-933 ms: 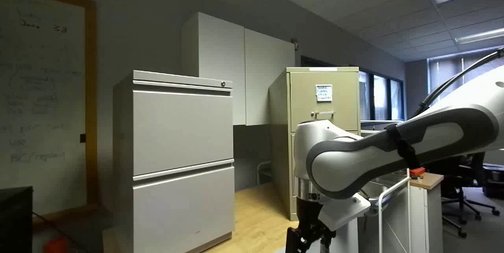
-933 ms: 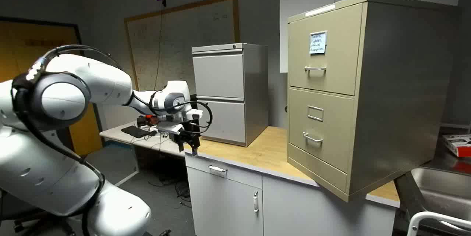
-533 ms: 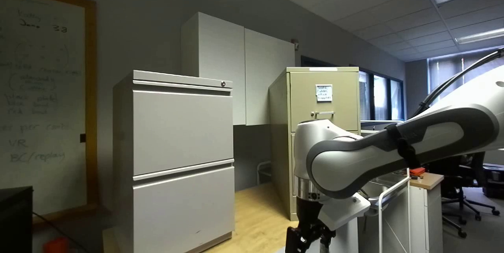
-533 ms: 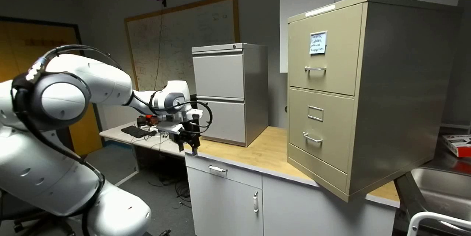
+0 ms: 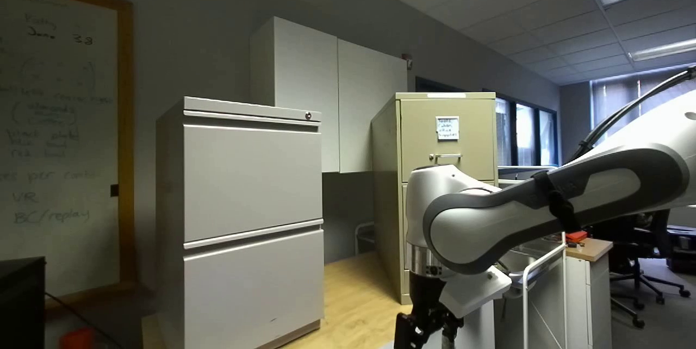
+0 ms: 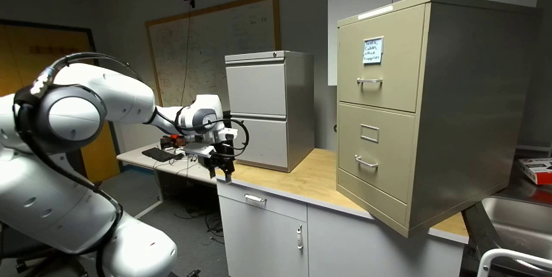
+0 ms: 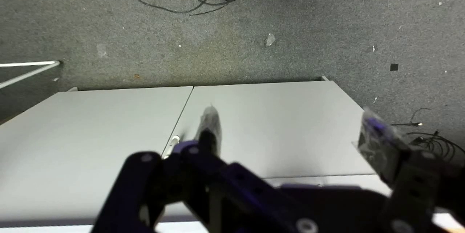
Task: Open the bottom drawer of the file cabinet on the right
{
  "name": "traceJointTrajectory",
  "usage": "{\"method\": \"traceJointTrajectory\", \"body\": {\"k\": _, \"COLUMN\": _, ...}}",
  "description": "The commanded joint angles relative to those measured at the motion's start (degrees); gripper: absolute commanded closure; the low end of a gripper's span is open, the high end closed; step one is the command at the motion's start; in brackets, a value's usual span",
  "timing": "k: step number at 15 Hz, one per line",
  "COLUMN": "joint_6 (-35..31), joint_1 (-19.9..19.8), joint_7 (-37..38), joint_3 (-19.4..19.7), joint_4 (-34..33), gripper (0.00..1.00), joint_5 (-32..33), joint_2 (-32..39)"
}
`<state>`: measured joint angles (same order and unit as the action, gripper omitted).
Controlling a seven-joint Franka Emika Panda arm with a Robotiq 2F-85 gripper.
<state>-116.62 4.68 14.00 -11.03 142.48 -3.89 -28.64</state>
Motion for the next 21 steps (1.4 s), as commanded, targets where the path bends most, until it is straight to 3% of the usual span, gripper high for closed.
{"method": "traceJointTrajectory", "body": {"k": 1, "joint_6": 0.1, "joint_1": 0.2, "joint_7": 0.6, "joint_3": 0.3, "joint_4": -0.2, "gripper": 0.0, "joint_5": 0.5, "joint_2": 0.3}}
{"method": "traceJointTrajectory", "body": {"k": 9, "joint_6": -4.2, "joint_1": -2.6, "joint_7": 1.0, "joint_3": 2.6, "joint_4": 0.6, "gripper": 0.0, "joint_5": 2.1, "joint_2": 0.2}}
{"method": "traceJointTrajectory", "body": {"k": 17, "joint_6": -16.0, "joint_1": -8.5, "joint_7": -0.7, "joint_3": 11.5, "joint_4": 2.9, "gripper": 0.0, "joint_5": -0.8, "joint_2": -0.8}}
{"method": "traceJointTrajectory", "body": {"k": 21, "joint_6": -24.0, "joint_1": -10.1, "joint_7": -3.1, "joint_3": 17.5, "joint_4": 4.4, "gripper": 0.0, "joint_5": -6.0, "joint_2": -0.8}}
